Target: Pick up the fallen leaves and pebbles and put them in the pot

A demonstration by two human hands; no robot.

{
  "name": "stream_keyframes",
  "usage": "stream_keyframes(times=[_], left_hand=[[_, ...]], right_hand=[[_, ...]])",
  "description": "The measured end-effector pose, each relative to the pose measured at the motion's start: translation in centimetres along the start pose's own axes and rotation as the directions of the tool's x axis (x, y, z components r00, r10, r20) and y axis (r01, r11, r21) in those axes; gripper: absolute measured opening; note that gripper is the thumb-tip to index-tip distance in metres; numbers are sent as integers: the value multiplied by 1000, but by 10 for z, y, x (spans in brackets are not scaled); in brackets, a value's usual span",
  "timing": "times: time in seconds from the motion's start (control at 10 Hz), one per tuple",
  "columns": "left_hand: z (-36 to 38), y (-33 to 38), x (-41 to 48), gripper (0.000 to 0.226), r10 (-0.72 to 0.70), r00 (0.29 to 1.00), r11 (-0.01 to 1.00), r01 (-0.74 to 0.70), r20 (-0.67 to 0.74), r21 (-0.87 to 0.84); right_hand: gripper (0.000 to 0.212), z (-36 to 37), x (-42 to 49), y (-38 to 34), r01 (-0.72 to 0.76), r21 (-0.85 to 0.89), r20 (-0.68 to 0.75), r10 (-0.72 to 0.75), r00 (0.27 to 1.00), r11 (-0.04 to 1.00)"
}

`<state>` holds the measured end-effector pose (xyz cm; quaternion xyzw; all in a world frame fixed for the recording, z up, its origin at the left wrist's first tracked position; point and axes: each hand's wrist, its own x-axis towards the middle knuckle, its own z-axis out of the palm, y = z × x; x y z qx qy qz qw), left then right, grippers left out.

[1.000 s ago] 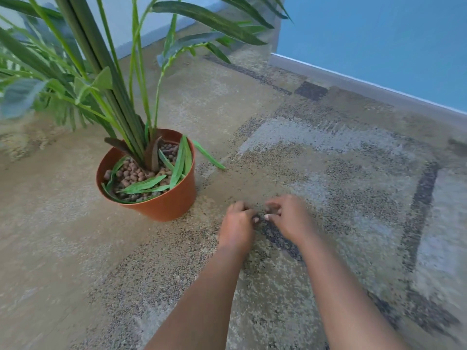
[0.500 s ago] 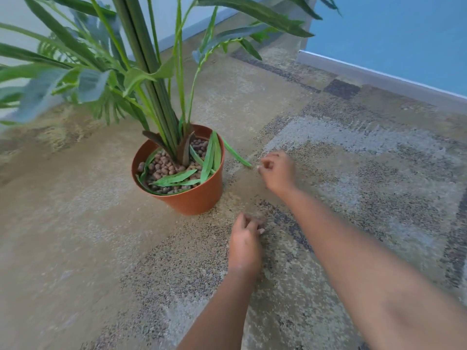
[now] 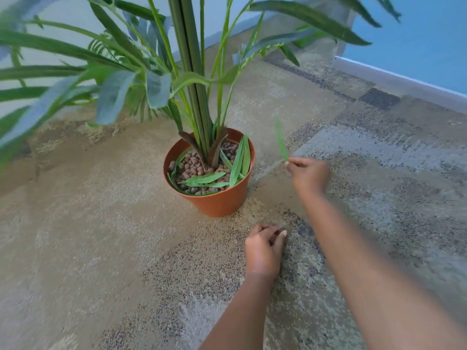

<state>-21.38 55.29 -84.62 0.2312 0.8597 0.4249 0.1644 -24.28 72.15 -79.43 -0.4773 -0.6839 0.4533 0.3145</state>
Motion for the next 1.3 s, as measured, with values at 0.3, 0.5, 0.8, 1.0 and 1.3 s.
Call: stream_keyframes(times=[0.3,0.5,0.8,1.0,1.3], left_hand=[[-35,71,-12,6,-135,980,945,84,-144,-317],[-126,112,22,4,-79,760,946,-147,-645,-289],[-166,66,93,21,-213,884,963,262,-415,64],[-165,65,87,6,-131,846,987,163,-517,15],[-149,119,37,29,156,751,983,-180,-642,28]], right_hand=[[20,-119,-68,-52,-52,484,-10,65,998,874],[15,-75,-84,-109,234,70,146,-242,959,970],[16,25,-83,-135,506,-339,406,-362,839,793],[15,20,-75,-128,542,-347,465,-362,808,765],[25,-30,-81,-149,528,-332,240,-471,849,782]])
